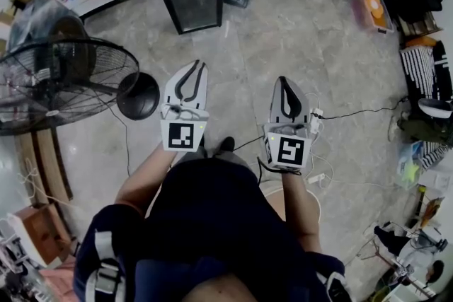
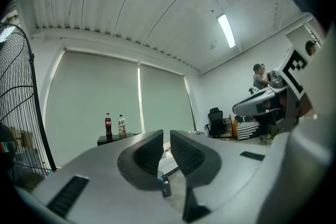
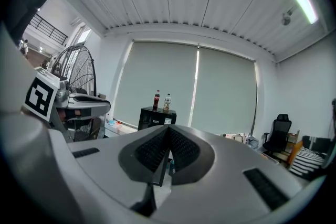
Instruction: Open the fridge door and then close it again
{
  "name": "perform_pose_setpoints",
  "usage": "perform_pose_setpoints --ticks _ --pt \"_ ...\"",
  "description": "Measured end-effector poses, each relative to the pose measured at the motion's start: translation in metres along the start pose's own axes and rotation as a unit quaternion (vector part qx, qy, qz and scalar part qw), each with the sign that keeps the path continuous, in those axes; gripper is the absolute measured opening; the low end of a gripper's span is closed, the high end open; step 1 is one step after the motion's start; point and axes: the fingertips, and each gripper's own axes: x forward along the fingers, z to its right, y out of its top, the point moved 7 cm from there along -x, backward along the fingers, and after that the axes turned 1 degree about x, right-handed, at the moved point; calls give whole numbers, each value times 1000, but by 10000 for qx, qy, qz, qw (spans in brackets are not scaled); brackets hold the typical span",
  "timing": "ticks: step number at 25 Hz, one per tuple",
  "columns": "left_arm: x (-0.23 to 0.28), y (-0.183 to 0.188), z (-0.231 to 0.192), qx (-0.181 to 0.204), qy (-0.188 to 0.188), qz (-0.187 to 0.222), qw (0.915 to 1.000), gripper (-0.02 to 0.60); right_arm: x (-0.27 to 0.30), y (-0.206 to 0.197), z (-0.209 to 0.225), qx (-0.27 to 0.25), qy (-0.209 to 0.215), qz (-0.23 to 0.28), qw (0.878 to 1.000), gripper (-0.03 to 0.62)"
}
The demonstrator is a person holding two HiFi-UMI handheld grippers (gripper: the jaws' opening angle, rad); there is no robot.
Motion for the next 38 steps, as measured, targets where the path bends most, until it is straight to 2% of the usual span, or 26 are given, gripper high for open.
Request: perform_pose_setpoints --ticks 1,3,13,28,38 --pt "1 0 0 -9 -7 -7 10000 39 0 0 0 4 12 -28 10000 18" --pt "4 0 1 -7 -36 -7 10000 113 1 0 2 15 29 -86 10000 18" --pt "13 -1 2 4 48 -14 10000 245 3 -1 12 68 120 24 9999 18" --pt "61 -11 18 92 678 -151 9975 282 5 -12 58 72 608 190 9979 18" --pt "118 -23 -26 -14 1130 -100 9935 288 73 -14 60 71 864 249 9959 18"
